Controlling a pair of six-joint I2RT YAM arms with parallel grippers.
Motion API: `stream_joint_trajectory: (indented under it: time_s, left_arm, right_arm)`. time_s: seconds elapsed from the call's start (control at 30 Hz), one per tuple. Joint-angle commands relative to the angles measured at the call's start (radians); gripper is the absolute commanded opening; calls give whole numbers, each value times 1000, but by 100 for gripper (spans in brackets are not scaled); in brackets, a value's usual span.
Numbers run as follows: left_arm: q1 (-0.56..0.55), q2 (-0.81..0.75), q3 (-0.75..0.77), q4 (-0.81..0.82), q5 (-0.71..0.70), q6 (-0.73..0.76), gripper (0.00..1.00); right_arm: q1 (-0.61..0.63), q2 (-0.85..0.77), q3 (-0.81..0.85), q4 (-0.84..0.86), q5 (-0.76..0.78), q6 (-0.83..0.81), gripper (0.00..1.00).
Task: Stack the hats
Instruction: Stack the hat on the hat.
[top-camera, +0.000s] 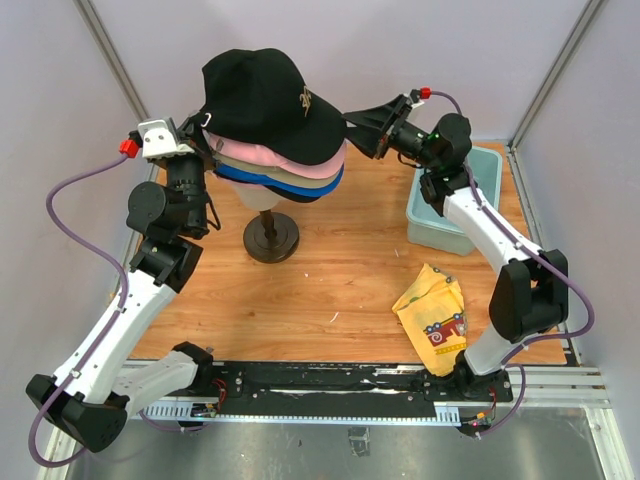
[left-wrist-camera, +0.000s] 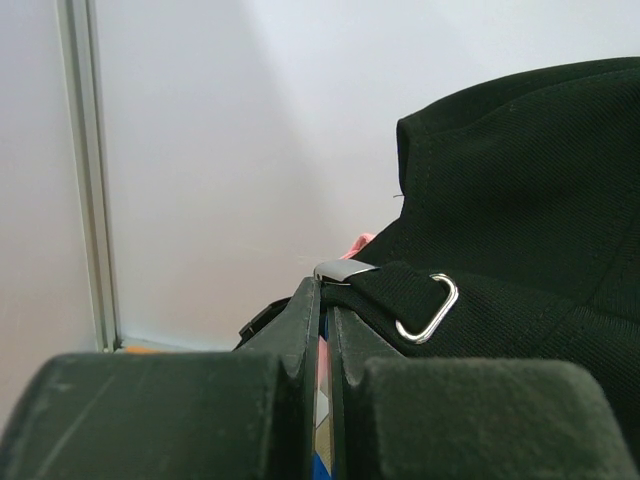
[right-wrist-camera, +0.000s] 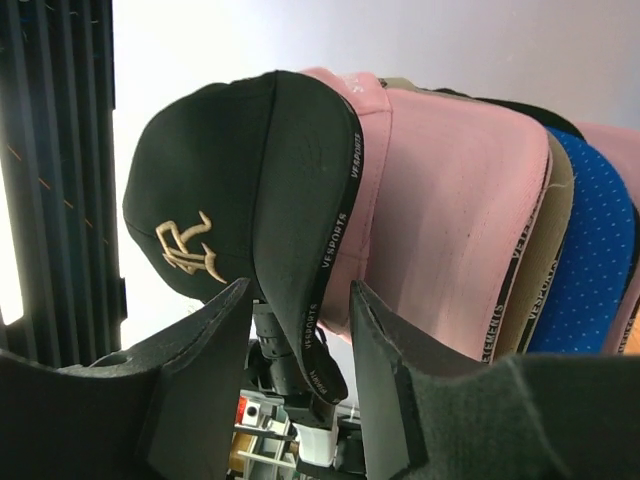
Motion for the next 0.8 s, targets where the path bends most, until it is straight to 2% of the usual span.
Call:
stream_joint_trajectory:
  time_s: [0.0,0.23,0.3,0.4,0.47,0.77]
  left_arm:
    - [8,-3,33,7,2,1,1]
    - [8,-5,30,3,6,1,0]
    - [8,-8,28,4,5,-3,0]
    - [8,-12,26,7,-12,-14,0]
    - [8,-14,25,12,-28,-17,0]
    - [8,-15,32,50,-101,-41,2]
  right_arm:
    - [35,-19,31,-17,-19,-51,45]
    - [66,-17,39,-18,-18,-53,42]
    - [66,-15,56,-19,-19,-50,31]
    - [67,-13,76,-10,-23,-39,10]
    - [67,-13,89,-8,-28,-30,3]
    - [61,-20,143,28,-38,54,1]
